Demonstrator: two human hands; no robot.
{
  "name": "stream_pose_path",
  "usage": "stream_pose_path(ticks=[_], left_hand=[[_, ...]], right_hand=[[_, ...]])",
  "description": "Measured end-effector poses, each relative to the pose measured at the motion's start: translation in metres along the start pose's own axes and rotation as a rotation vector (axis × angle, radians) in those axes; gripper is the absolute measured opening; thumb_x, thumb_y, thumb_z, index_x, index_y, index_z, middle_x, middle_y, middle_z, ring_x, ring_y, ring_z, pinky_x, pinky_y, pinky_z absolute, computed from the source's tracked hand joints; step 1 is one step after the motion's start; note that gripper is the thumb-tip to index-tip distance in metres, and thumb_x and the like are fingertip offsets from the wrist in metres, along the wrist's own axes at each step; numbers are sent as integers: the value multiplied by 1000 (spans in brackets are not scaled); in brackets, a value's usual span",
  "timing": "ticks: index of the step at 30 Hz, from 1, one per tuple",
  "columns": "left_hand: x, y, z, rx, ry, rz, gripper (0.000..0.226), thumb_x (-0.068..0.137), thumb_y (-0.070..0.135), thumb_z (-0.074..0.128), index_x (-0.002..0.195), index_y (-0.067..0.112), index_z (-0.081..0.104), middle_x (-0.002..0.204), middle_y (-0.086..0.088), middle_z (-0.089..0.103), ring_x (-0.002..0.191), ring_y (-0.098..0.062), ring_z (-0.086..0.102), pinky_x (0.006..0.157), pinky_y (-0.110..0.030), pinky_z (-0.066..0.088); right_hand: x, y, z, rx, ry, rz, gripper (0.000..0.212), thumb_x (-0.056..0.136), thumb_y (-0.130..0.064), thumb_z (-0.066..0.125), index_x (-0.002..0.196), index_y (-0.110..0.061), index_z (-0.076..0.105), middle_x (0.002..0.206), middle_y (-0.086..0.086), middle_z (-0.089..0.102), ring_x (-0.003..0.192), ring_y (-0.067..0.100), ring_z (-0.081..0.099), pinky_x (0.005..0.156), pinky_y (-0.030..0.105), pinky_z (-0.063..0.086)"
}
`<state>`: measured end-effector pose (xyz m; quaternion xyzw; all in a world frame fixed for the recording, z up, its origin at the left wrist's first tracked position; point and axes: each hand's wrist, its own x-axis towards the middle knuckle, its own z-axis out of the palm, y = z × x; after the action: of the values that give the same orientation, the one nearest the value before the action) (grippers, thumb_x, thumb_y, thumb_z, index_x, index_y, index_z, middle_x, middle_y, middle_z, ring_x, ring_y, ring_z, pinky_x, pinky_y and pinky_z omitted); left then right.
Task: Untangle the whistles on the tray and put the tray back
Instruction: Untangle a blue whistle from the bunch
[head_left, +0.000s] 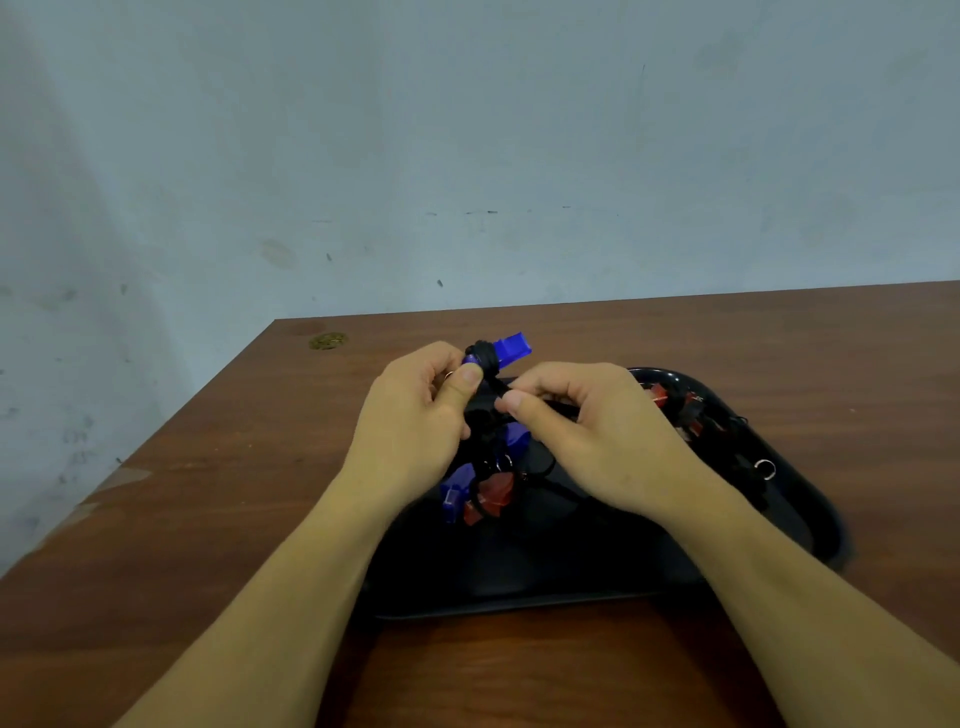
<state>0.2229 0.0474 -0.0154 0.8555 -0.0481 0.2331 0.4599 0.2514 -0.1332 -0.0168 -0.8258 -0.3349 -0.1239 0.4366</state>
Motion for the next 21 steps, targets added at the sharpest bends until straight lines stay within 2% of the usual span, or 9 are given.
stream_pose_path(ticks=[3, 6, 9, 12, 14, 16, 19, 21], left_hand=[[-1, -1, -1, 260, 28, 73, 24, 99, 20, 55, 76, 16, 50, 64, -2, 53, 66, -29, 49, 60, -38, 38], [-4, 3, 1, 448, -23, 145, 20, 100, 25, 53, 81, 21, 47, 75, 4, 49, 75, -30, 50, 64, -40, 42], [-5, 7, 0, 560, -93, 222, 16, 101, 29, 48, 86, 25, 45, 85, 5, 50, 80, -31, 52, 68, -44, 46], [-7, 12, -2, 611, -161, 289, 15, 102, 30, 46, 88, 27, 42, 89, 7, 48, 80, -25, 51, 65, -38, 41], [-9, 14, -2, 603, -206, 341, 14, 103, 30, 45, 90, 27, 41, 88, 9, 45, 76, -20, 47, 62, -34, 34], [-9, 14, -2, 576, -228, 409, 14, 103, 30, 45, 89, 27, 43, 86, 10, 44, 73, -19, 46, 61, -33, 33], [-9, 10, -1, 534, -218, 499, 19, 98, 34, 40, 88, 20, 50, 82, 9, 45, 69, -20, 47, 59, -38, 42], [-9, 9, -1, 519, -186, 554, 25, 98, 35, 38, 88, 17, 52, 81, 8, 45, 66, -20, 46, 57, -41, 45]], right_hand=[[-2, -2, -7, -32, 62, -40, 16, 96, -31, 63, 85, -27, 74, 76, -12, 71, 74, 6, 65, 70, 26, 51], [-1, 1, -14, 6, 182, -43, 17, 92, -33, 69, 80, -24, 75, 69, -12, 69, 64, 5, 62, 62, 20, 46], [1, 2, -19, 58, 213, 1, 18, 90, -35, 72, 76, -24, 74, 65, -11, 67, 59, 5, 57, 59, 19, 43], [2, 2, -20, 135, 229, 49, 18, 87, -33, 75, 73, -23, 74, 65, -6, 67, 59, 6, 57, 58, 17, 43], [3, 3, -20, 164, 246, 67, 21, 86, -32, 76, 72, -18, 74, 67, 0, 69, 62, 15, 61, 59, 24, 47], [3, 4, -19, 198, 259, 91, 28, 87, -32, 77, 70, -9, 70, 63, 4, 65, 58, 19, 55, 57, 28, 45], [4, 5, -18, 297, 264, 136, 30, 87, -27, 76, 65, -10, 64, 53, -8, 55, 53, 4, 47, 56, 14, 40], [4, 6, -16, 353, 240, 166, 30, 89, -26, 74, 66, -11, 63, 53, -12, 52, 51, 2, 46, 55, 13, 40]])
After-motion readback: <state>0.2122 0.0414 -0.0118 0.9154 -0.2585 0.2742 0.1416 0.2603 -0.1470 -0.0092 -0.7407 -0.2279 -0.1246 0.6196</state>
